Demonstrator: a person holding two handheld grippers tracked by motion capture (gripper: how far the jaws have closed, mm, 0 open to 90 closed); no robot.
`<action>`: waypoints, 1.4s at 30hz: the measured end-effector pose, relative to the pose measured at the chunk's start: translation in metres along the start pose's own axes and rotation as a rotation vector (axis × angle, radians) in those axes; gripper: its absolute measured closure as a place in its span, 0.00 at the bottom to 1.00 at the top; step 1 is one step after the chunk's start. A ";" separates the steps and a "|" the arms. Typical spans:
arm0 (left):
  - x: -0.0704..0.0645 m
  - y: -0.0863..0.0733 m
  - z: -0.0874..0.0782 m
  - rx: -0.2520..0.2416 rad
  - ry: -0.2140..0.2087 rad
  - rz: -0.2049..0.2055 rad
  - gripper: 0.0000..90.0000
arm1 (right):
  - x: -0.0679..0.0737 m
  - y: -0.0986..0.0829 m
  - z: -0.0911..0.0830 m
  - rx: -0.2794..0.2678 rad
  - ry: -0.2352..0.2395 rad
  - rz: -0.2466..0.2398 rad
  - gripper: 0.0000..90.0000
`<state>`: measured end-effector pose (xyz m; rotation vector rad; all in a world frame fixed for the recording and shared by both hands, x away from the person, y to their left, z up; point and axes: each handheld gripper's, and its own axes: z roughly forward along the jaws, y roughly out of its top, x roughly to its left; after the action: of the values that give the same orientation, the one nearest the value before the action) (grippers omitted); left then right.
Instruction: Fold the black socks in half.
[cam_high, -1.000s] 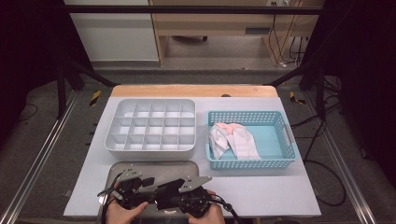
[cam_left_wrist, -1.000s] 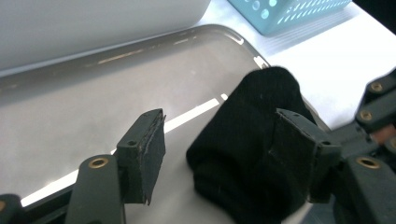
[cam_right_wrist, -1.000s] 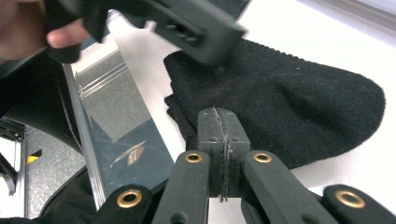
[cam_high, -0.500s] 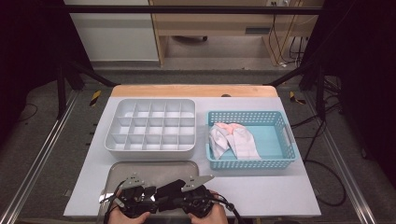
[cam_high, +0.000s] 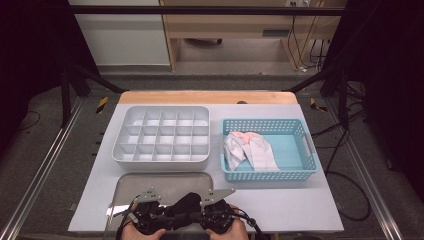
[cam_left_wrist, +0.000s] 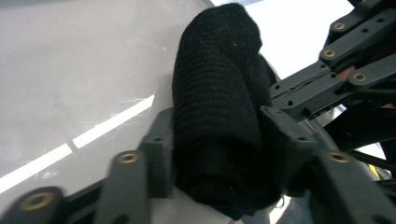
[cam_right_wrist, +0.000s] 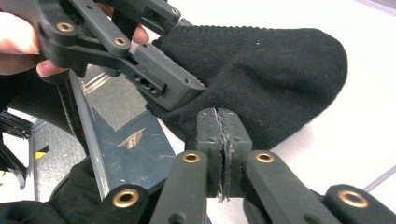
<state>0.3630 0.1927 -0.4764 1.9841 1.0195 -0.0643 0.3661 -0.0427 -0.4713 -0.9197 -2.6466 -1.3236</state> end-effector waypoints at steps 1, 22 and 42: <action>-0.002 0.000 0.000 -0.003 0.012 0.012 0.66 | 0.000 -0.001 -0.001 -0.008 0.006 -0.004 0.93; -0.007 0.029 -0.023 -0.111 0.113 0.075 0.77 | -0.047 -0.012 -0.079 -0.211 -0.285 0.034 0.74; 0.011 0.054 -0.054 -0.208 0.178 0.065 0.77 | -0.073 -0.039 -0.111 -0.219 -0.413 0.128 0.60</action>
<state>0.3895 0.2240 -0.4110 1.8545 1.0284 0.2488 0.3819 -0.1787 -0.4504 -1.5143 -2.6924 -1.5605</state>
